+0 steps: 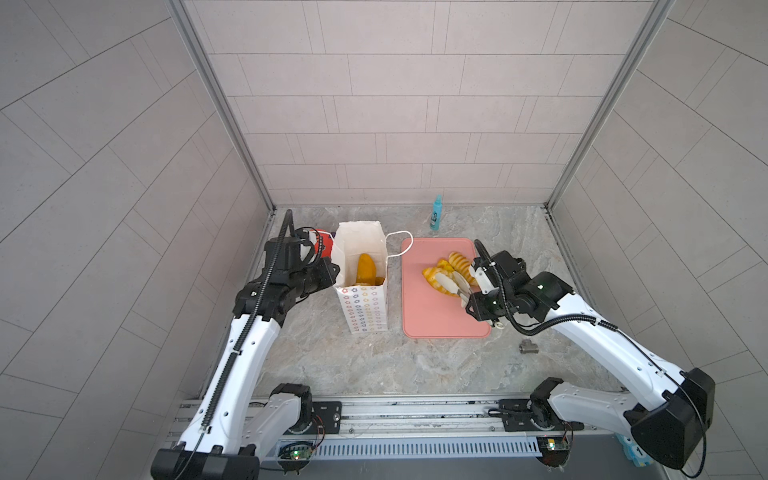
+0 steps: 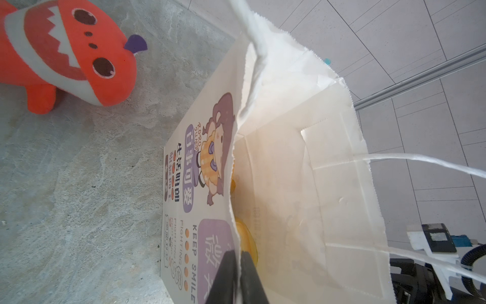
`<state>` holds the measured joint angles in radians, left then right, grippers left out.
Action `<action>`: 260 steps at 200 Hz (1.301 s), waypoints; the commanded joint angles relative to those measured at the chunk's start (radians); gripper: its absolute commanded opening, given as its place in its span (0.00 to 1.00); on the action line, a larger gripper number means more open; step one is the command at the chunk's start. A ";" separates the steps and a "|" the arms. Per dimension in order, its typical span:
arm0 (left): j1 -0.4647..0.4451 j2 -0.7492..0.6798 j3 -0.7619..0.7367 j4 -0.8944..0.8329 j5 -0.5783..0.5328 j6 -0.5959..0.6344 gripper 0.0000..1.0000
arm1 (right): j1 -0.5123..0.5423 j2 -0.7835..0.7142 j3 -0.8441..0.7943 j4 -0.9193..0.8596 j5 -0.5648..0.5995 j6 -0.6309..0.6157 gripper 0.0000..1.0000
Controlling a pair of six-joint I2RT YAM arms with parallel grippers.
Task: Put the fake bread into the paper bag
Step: 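Lower the tongs around the striped croissant and squeeze them shut, then lift the croissant in the tongs up off the tray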
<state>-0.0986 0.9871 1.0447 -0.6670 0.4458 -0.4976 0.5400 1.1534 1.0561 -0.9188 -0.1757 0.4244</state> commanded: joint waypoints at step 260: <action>0.002 -0.014 0.026 -0.023 -0.002 0.007 0.11 | -0.108 -0.022 0.323 -0.057 0.010 -0.026 0.39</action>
<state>-0.0986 0.9863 1.0451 -0.6704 0.4450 -0.4973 0.4442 1.1416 1.3254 -0.9752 -0.1757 0.4164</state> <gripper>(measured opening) 0.112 0.393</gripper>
